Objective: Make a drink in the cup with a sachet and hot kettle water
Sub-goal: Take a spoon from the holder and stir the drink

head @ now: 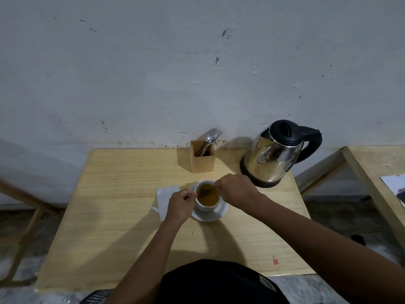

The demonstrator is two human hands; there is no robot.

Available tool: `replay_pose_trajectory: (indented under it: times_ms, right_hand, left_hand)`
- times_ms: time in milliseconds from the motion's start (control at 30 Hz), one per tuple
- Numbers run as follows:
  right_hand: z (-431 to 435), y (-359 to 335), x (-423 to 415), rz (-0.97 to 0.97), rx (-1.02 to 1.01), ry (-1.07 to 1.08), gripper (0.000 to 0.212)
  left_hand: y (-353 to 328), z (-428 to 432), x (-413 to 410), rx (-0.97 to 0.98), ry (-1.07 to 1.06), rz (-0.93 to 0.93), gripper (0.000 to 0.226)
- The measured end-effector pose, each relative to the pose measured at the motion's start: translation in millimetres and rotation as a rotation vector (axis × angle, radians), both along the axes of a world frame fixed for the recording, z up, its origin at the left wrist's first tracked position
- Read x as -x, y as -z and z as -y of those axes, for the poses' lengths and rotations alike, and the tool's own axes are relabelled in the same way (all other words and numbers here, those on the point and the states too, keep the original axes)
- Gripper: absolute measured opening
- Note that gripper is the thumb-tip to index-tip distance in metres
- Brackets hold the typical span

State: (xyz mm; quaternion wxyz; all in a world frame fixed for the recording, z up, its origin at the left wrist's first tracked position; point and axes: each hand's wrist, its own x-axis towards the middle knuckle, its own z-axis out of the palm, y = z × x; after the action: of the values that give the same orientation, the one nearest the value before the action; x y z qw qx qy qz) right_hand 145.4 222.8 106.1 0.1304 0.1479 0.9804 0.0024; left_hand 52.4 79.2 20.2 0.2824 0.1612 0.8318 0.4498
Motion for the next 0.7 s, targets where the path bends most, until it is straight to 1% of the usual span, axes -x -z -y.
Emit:
replay_pose_trajectory:
  times_ms: [100, 233, 367, 467, 567, 700]
  right_hand:
    - [0, -9, 7, 0.034, -0.020, 0.046, 0.022]
    - [1, -20, 8, 0.100, -0.029, 0.032, 0.020]
    - [8, -25, 9, 0.119, 0.044, 0.042, 0.020]
    - [15, -22, 11, 0.081, 0.090, 0.036, 0.020]
    - [15, -18, 13, 0.054, 0.022, 0.042, 0.018]
    - [7, -20, 12, 0.078, -0.041, 0.050, 0.018]
  left_hand:
    - [-1, 0, 1, 0.000, 0.005, -0.007, 0.022]
    - [0, 0, 2, -0.011, 0.010, 0.002, 0.023]
    - [1, -1, 3, 0.008, 0.012, -0.002, 0.026]
    - [2, -1, 4, 0.015, 0.017, -0.009, 0.023]
    - [2, -1, 3, 0.007, 0.022, -0.020, 0.022]
    - [1, 0, 3, -0.007, 0.021, -0.017, 0.021]
